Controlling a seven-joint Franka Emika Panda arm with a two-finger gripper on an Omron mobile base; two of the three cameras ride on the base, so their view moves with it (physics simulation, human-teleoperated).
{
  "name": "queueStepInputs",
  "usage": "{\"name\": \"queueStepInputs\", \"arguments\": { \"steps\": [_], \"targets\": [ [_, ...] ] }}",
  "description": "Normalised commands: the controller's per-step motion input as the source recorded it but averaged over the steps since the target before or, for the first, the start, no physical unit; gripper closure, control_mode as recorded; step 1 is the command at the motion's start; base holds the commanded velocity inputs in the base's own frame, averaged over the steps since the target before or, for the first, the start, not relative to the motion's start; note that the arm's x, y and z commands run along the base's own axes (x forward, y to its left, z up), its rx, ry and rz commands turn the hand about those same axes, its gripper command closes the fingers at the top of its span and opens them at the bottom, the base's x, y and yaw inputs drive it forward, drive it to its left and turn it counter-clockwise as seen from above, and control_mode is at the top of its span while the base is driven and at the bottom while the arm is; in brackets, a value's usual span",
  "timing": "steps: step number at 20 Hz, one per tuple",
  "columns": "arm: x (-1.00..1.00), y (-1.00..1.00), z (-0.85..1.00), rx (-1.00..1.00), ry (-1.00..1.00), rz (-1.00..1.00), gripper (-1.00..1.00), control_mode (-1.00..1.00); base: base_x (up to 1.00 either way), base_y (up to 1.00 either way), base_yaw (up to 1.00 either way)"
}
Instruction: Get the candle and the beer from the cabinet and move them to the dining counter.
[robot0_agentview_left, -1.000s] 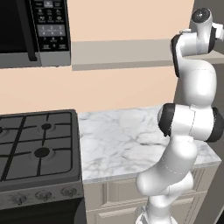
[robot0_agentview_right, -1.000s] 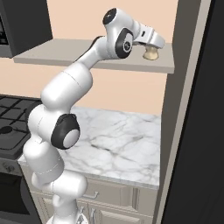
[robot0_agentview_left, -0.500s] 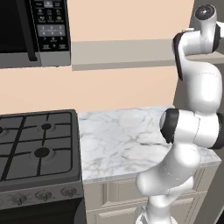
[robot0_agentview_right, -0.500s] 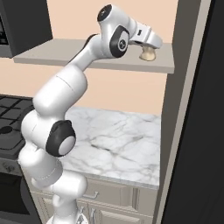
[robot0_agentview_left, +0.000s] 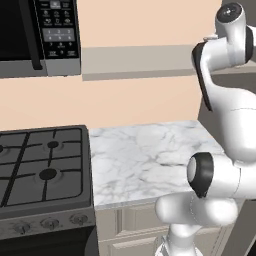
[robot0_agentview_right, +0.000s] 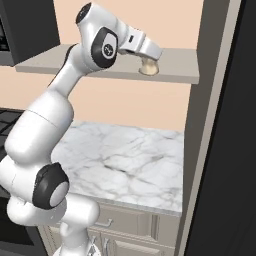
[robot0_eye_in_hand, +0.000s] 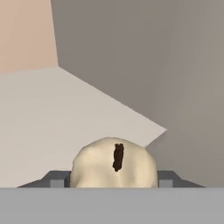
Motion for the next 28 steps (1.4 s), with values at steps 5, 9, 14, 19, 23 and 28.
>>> {"name": "queueStepInputs", "arguments": {
  "steps": [5, 9, 14, 19, 23, 28],
  "targets": [
    [-0.98, 0.56, 0.00, 0.00, 0.00, -0.02, 1.00, -1.00, 0.00, 0.00, 0.00],
    [-1.00, 0.50, 0.00, 0.00, 0.00, -0.01, 1.00, -1.00, 0.00, 0.00, 0.00],
    [-0.99, 0.46, -0.02, 0.00, 0.00, -0.01, 1.00, -1.00, 0.00, 0.00, 0.00],
    [-0.86, 0.47, -0.14, -0.01, 0.00, 0.00, 1.00, -1.00, 0.00, 0.00, 0.00],
    [-0.85, 0.50, -0.23, -0.02, 0.00, 0.00, 1.00, -1.00, 0.00, 0.00, 0.00],
    [-0.63, 0.41, -0.12, -0.02, 0.00, 0.01, 1.00, -1.00, 0.00, 0.00, 0.00]
  ]
}}
